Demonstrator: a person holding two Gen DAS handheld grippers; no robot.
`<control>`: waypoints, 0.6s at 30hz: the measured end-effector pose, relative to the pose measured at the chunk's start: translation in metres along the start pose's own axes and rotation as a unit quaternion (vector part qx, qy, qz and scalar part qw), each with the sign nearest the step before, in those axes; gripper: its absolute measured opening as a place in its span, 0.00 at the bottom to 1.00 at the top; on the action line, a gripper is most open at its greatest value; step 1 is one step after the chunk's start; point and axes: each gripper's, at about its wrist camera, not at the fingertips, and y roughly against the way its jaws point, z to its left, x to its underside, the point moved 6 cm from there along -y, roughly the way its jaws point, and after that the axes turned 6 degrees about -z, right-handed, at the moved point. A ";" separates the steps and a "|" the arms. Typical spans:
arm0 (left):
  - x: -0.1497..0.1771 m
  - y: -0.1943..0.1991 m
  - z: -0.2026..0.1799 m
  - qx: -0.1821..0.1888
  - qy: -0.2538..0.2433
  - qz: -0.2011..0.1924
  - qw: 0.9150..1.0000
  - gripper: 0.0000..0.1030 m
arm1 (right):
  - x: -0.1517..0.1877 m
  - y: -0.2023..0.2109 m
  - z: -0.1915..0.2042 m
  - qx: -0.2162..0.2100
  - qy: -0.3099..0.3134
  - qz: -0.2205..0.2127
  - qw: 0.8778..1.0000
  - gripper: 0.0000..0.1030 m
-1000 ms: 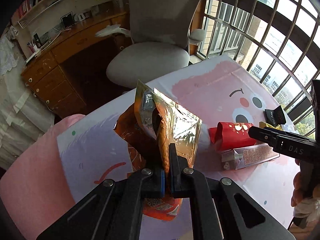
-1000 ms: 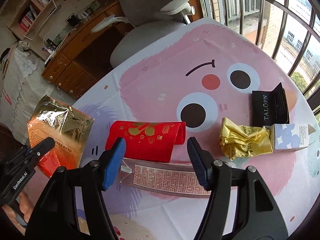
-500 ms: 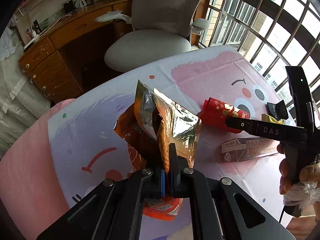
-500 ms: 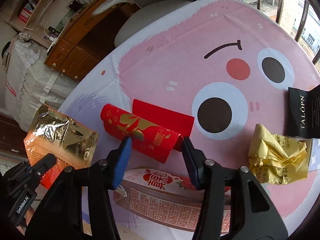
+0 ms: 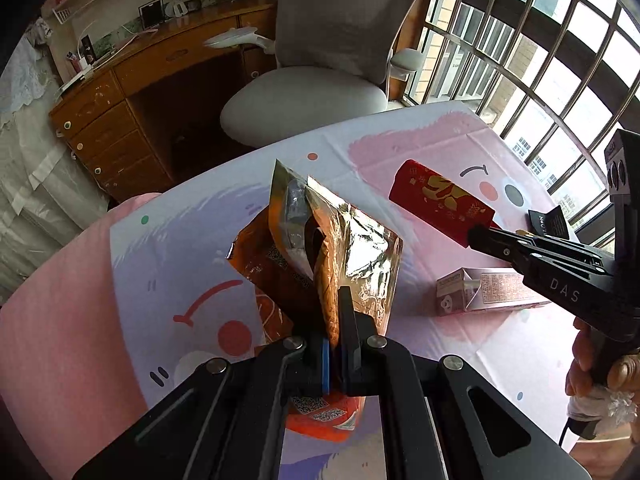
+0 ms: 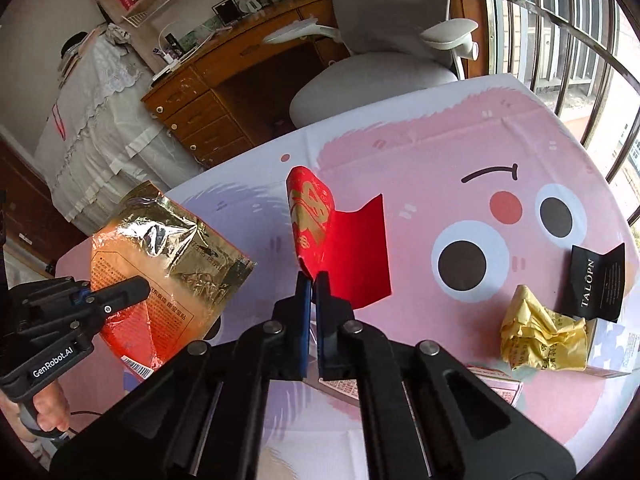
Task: Collect trash
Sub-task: 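Carry the snack bag and red packet over the bin and open both tools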
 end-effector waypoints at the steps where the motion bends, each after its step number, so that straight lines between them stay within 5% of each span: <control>1: 0.000 0.006 -0.001 -0.001 0.003 -0.003 1.000 0.03 | 0.000 0.007 0.004 -0.003 0.004 -0.006 1.000 0.00; 10: 0.016 0.086 -0.020 0.001 0.028 -0.042 0.999 0.03 | 0.015 0.116 0.027 -0.042 0.001 -0.054 0.998 0.00; 18: 0.087 0.177 -0.082 -0.011 0.054 -0.066 0.996 0.03 | 0.092 0.235 0.020 -0.084 0.029 -0.034 0.995 0.00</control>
